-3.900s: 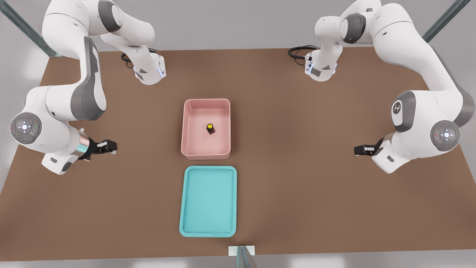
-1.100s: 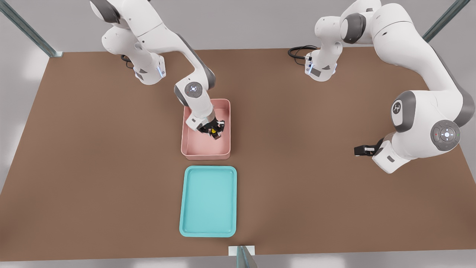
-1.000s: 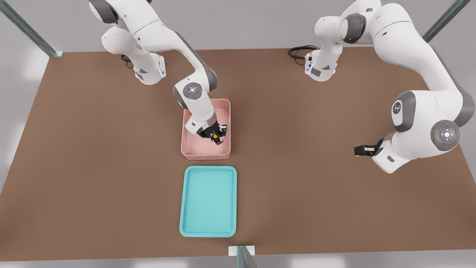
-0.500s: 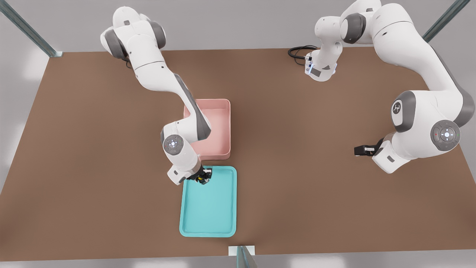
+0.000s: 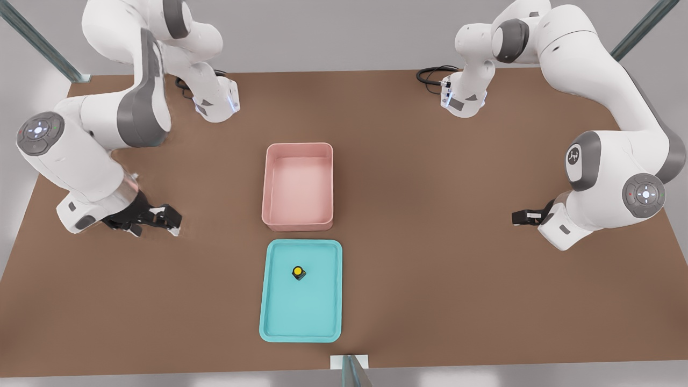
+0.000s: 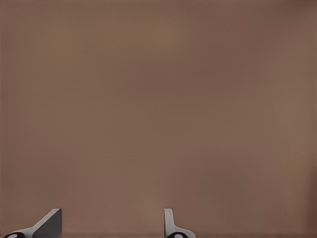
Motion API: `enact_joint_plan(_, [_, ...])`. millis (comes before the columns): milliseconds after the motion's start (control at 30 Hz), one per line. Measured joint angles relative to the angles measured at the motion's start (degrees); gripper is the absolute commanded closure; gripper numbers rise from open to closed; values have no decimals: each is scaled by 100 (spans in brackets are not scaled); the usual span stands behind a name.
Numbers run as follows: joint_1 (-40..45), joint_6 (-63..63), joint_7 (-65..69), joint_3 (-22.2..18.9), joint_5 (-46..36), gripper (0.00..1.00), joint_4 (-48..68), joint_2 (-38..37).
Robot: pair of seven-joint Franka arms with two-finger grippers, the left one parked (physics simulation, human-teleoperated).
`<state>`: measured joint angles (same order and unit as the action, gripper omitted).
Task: The left arm remains still, and the right arm places the button from the box into the tray
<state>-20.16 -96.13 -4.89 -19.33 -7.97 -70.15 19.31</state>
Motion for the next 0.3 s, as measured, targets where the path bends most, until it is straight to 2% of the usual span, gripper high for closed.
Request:
enact_joint_plan(67, [315, 255, 247, -47, 146, 0, -41, -4])
enact_joint_plan(133, [534, 412, 481, 173, 227, 0, -34, -28])
enact_joint_plan(167, [1043, 463, 589, 747, 259, 0, -29, -28])
enact_joint_plan(200, [1800, 507, 687, 1586, 400, 0, -30, -37])
enact_joint_plan(233, [2176, 544, 781, 2018, 527, 0, -38, -32])
enact_joint_plan(300, [2448, 623, 954, 2360, 696, 0, -51, -35])
